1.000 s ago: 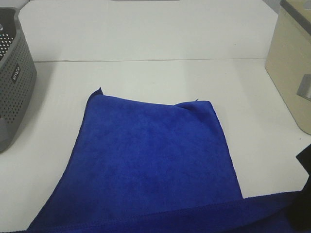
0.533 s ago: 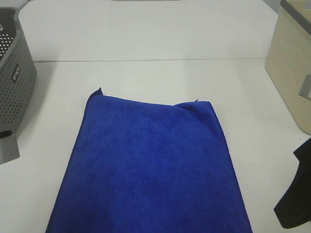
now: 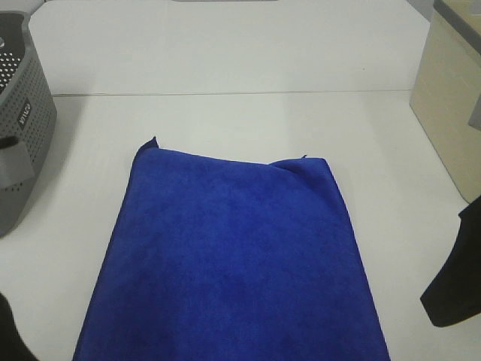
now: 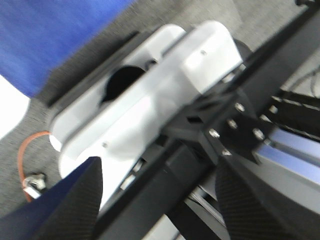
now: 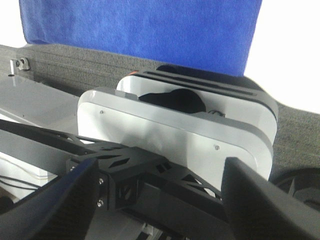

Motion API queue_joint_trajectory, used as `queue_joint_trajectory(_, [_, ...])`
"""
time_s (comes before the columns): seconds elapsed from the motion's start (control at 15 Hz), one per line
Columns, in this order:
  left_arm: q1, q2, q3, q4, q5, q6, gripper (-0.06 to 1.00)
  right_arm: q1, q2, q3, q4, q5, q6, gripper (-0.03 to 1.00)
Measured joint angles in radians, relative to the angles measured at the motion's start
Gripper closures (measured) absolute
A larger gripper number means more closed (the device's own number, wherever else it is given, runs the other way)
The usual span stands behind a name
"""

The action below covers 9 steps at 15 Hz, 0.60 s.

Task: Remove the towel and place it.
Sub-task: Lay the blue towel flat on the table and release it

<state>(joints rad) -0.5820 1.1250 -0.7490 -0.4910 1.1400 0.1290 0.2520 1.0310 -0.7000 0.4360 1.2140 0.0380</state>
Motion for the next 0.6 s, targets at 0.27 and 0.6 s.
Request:
queue_joint_trajectory(0.27, [0.0, 0.069, -0.091, 0.296, -0.018, -0.129, 0.34, 0.0, 0.07, -0.154, -0.119, 0.002, 0.054, 0.29])
queue_joint_trajectory(0.6, [0.131, 0.277, -0.297, 0.449, -0.026, -0.135, 0.34, -0.199, 0.306, -0.376, -0.094, 0.002, -0.082, 0.29])
